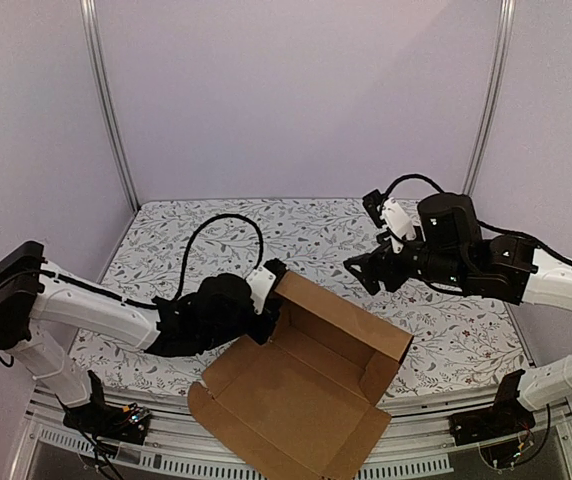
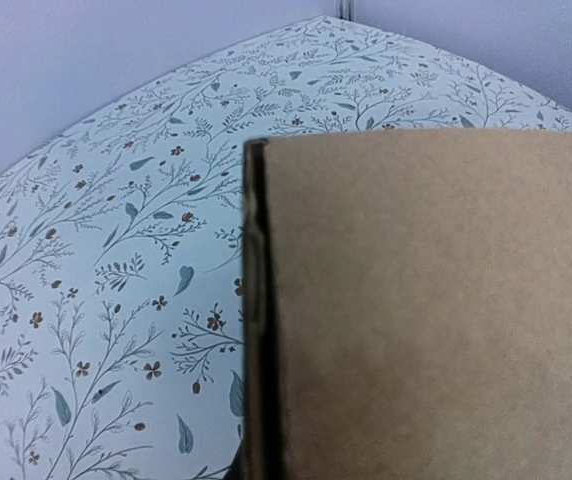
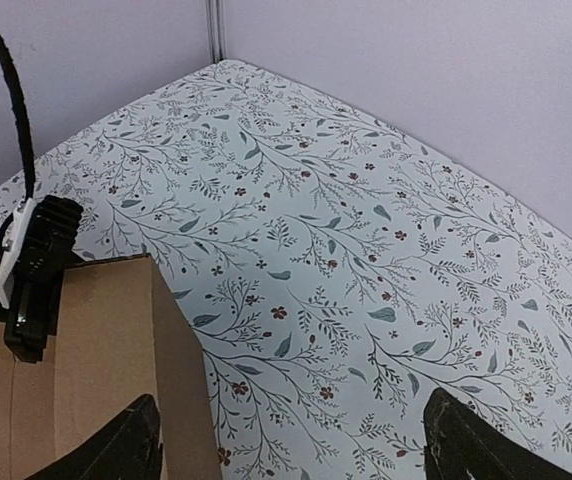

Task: Fold the paper box

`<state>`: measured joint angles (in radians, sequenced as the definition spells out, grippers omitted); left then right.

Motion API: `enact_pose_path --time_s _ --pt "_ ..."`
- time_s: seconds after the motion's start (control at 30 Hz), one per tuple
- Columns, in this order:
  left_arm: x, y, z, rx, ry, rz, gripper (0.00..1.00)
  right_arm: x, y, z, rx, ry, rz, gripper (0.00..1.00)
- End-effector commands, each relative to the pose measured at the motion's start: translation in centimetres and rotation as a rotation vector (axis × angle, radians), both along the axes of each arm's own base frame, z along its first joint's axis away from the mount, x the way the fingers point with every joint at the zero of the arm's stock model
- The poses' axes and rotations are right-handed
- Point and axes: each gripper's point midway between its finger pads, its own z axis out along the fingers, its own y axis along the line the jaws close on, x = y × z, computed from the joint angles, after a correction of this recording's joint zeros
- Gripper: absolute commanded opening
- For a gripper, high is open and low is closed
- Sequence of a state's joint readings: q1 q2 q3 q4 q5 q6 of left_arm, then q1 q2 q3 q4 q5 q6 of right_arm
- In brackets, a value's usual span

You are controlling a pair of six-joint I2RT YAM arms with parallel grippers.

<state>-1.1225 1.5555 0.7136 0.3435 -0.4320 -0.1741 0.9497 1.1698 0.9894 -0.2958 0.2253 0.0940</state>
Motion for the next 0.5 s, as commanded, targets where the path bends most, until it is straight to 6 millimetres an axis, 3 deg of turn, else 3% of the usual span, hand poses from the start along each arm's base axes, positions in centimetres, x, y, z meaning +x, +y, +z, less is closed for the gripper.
enact_pose_path --time_s 0.0,0.27,0.47 --pt "0.1 -2.1 -0.1 -0.009 -0.011 -0.123 0.0 -0.9 1.8 -1.2 -0.014 0.061 0.102 0.87" --pt "0.2 -2.7 -1.7 -0.007 0.03 -0.121 0.0 -0.8 4.5 -3.2 0.048 0.145 0.144 0.79" --pt "0.1 -2.4 -2.5 -0.012 0.049 -0.106 0.0 -0.7 5.1 -5.1 0.043 0.193 0.139 0.77"
